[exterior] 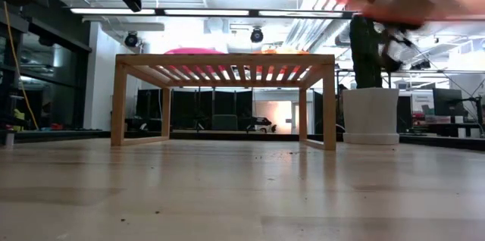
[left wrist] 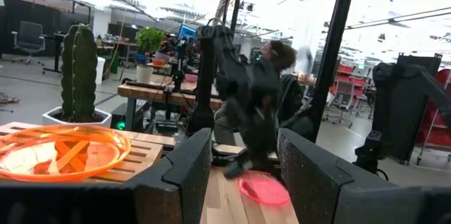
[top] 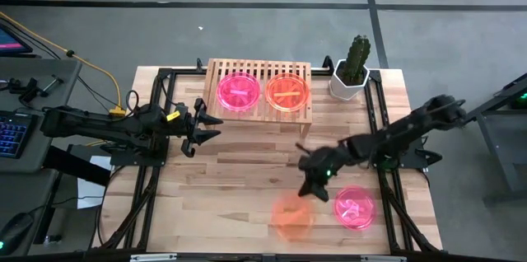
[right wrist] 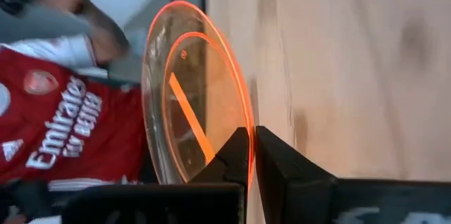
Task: Place and stack plates onto a shelf
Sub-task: Stack the orange plate on top of the other orange plate on the shelf
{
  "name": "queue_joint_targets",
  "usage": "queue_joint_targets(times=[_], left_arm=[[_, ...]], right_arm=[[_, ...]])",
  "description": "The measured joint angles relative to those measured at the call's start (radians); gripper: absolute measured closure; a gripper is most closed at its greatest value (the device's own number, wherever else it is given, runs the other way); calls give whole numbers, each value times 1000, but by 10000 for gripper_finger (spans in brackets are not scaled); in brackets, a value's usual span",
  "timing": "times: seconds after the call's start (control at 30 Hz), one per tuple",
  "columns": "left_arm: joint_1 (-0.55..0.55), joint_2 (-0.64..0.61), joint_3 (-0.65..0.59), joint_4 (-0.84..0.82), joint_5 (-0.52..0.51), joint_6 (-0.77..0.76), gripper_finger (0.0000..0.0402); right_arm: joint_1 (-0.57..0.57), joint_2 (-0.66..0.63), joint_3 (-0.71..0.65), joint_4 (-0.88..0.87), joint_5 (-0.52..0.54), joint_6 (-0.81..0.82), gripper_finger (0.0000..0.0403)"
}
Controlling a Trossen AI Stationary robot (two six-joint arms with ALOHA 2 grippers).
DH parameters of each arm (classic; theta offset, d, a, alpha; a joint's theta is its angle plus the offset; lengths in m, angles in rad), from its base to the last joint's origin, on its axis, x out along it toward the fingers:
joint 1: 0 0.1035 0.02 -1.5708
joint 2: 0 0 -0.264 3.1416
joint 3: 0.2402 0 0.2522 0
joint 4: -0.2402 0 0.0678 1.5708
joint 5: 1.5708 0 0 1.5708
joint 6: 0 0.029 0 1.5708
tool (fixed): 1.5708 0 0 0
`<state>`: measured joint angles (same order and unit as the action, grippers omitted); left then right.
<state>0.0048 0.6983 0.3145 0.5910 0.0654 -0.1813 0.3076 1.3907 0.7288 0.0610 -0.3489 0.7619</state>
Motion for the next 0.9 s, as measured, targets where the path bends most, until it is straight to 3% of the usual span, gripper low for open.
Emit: queue_joint_targets(times=[0.17,0.4,0.6,0.9], left_arm=[[0,0,0,6,-2,0,245],[0,0,0,6,-2,0,245],[0,0,0,-5,3,-1,245],[0,0,0,-10,-1,0,245]], right_arm=[[-142,-83,146,-132,25,-231,403],[-392,-81,404,-378,115,-551,403],[-635,-92,496,-481,149,-581,403],[-873,-90,501,-508,234,-397,403]])
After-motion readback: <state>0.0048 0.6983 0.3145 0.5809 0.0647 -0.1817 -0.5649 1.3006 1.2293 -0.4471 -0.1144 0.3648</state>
